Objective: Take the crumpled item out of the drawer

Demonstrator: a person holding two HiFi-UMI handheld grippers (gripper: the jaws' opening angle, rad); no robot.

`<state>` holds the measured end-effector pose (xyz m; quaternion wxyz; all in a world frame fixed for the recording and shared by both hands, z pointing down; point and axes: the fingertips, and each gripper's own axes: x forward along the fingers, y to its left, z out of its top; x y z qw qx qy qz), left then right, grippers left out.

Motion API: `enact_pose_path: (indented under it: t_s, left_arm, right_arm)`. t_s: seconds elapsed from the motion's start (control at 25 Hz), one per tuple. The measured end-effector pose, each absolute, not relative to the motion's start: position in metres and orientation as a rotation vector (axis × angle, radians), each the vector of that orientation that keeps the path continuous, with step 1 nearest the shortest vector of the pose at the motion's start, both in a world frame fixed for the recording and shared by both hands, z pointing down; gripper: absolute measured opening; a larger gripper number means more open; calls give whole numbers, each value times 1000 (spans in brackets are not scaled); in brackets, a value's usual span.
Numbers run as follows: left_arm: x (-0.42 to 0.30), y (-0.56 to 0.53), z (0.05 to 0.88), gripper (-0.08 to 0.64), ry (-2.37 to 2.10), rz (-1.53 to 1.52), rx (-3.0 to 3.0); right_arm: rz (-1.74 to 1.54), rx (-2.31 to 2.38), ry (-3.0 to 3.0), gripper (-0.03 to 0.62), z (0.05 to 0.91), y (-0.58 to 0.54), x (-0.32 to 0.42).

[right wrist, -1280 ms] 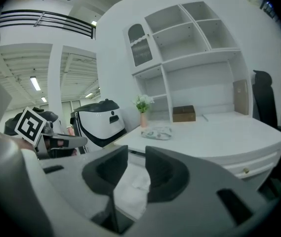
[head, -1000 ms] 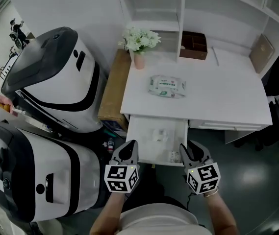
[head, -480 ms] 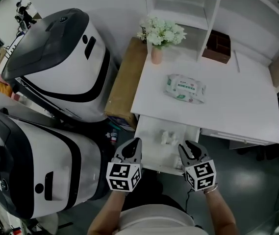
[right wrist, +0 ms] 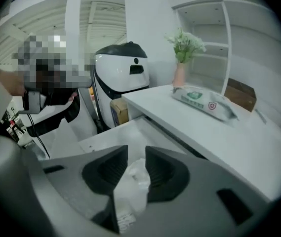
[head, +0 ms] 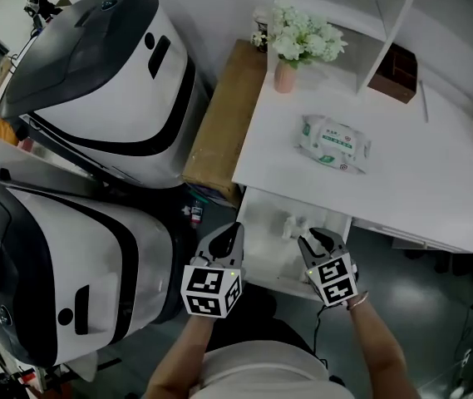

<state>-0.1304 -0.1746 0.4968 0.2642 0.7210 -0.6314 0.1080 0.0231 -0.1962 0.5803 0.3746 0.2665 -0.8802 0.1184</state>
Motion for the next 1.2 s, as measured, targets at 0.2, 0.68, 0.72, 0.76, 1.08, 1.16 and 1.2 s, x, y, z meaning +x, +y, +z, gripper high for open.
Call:
enact_pose_path:
  t_s: [0.2, 0.68, 0.72, 0.76, 1.08, 1.16, 1.2]
  left_arm:
    - [-137, -180, 504, -9, -1699, 303, 1925]
    - [-144, -192, 517, -9, -1685, 297, 1885]
    - [-144, -193, 518, -9, -1683, 299, 1884]
    - [-143, -195, 519, -9, -1679, 299, 1884]
    - [-143, -200, 523, -9, -1661, 304, 1886]
    - [-144, -199, 524, -9, -1662, 304, 1879]
    - [-145, -199, 525, -9, -1662, 305, 1874]
  right_arm:
    - [251, 567, -2162, 97, 617, -199, 16]
    - [104, 367, -1953, 97, 690, -204, 10]
    - [94, 346, -1936, 97, 696, -203, 9]
    - [82, 326, -1920, 97, 701, -202, 8]
    - [-7, 247, -1817, 97, 728, -201, 15]
    - [-7, 238, -1796, 97, 734, -201, 17]
    - [-6, 237, -1787, 97, 737, -202, 18]
